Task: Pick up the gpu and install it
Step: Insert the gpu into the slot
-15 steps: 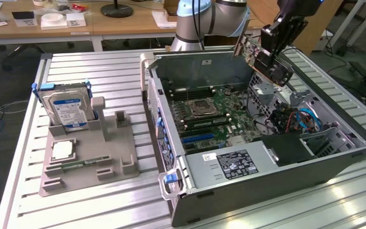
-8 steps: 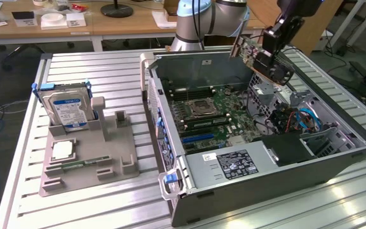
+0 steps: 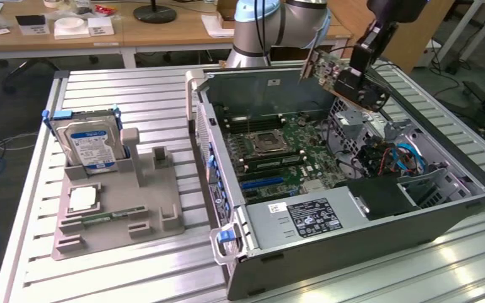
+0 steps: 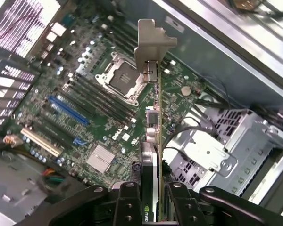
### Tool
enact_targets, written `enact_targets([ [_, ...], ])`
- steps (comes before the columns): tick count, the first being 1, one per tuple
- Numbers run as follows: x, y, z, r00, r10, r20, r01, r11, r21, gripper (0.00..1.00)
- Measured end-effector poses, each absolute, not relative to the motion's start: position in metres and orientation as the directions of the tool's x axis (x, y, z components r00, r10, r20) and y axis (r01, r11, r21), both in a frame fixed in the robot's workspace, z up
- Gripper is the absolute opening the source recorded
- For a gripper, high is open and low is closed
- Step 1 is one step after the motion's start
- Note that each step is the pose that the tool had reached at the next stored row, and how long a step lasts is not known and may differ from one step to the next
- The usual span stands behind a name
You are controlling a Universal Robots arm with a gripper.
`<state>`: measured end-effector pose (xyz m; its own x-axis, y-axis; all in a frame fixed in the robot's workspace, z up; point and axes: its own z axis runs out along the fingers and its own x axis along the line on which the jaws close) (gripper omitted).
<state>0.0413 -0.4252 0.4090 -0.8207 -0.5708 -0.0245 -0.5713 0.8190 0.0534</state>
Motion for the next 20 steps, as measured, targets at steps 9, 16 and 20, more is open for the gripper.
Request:
enact_targets([
  [9,0.0413,-0.4252,0.4081,-0.717,-0.697,-0.025,-0.697,0.715,0.053,0.27],
  [16,0.0413,-0.4253,0.4073,-0.623,-0.782,-0.025,-0.782,0.621,0.053,0.27],
  [20,0.0413,-0.4253,0.4068,-0.564,-0.826,-0.025,-0.825,0.562,0.053,0.27],
])
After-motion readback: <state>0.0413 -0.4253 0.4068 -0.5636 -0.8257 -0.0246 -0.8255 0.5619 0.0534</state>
